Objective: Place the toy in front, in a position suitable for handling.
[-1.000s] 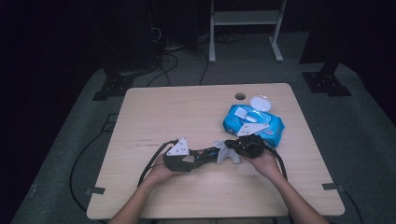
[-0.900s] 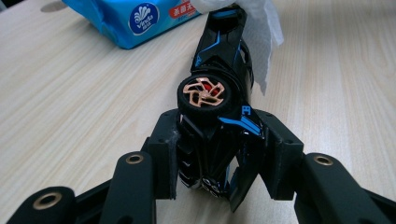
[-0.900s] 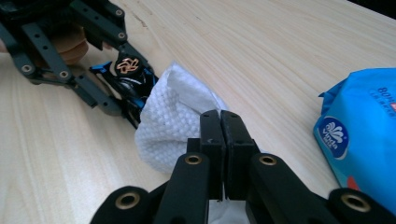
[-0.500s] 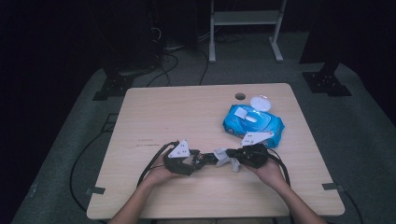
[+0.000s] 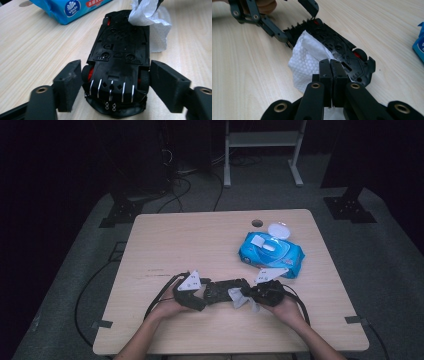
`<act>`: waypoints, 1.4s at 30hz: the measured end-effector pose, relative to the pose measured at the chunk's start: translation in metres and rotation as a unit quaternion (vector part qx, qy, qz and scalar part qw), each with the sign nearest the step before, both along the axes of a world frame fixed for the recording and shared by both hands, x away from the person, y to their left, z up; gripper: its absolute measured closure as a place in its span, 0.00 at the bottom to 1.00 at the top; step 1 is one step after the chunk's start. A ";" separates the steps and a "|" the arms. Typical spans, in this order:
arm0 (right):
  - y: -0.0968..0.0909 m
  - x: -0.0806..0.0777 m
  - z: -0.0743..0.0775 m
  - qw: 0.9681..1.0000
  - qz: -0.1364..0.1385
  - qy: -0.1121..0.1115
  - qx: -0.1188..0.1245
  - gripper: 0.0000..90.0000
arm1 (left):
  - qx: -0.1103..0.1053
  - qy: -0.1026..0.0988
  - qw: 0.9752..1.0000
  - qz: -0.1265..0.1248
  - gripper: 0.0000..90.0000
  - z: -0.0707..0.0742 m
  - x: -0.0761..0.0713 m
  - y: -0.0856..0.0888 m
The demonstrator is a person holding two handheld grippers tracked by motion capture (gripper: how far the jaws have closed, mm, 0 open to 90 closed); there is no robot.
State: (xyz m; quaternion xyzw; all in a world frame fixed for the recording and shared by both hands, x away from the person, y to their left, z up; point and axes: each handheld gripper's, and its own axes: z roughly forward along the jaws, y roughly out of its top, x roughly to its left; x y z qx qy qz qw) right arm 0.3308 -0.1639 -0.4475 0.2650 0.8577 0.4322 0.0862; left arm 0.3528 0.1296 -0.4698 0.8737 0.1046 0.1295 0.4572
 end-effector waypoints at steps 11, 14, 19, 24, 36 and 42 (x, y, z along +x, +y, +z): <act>0.008 0.008 0.022 0.999 0.002 -0.023 0.034 0.98 | 0.000 0.050 0.999 0.018 0.13 -0.004 0.009 -0.005; 0.021 0.011 0.012 1.000 0.007 -0.018 0.023 0.97 | 0.005 0.067 0.998 0.009 0.13 -0.006 0.011 -0.007; 0.033 0.013 -0.003 1.000 0.017 -0.008 -0.007 0.86 | 0.018 0.065 0.998 -0.002 0.21 -0.006 0.009 -0.006; 0.028 0.009 0.003 1.000 0.008 -0.027 -0.003 0.69 | 0.005 0.056 0.998 0.004 0.26 -0.004 0.010 -0.003; 0.034 0.002 -0.006 0.995 0.031 -0.082 -0.036 0.66 | 0.005 0.060 0.998 -0.007 0.23 -0.007 0.009 -0.009; 0.040 0.003 -0.008 0.996 0.027 -0.082 -0.037 0.78 | 0.029 0.043 0.999 -0.004 0.27 -0.010 0.008 -0.013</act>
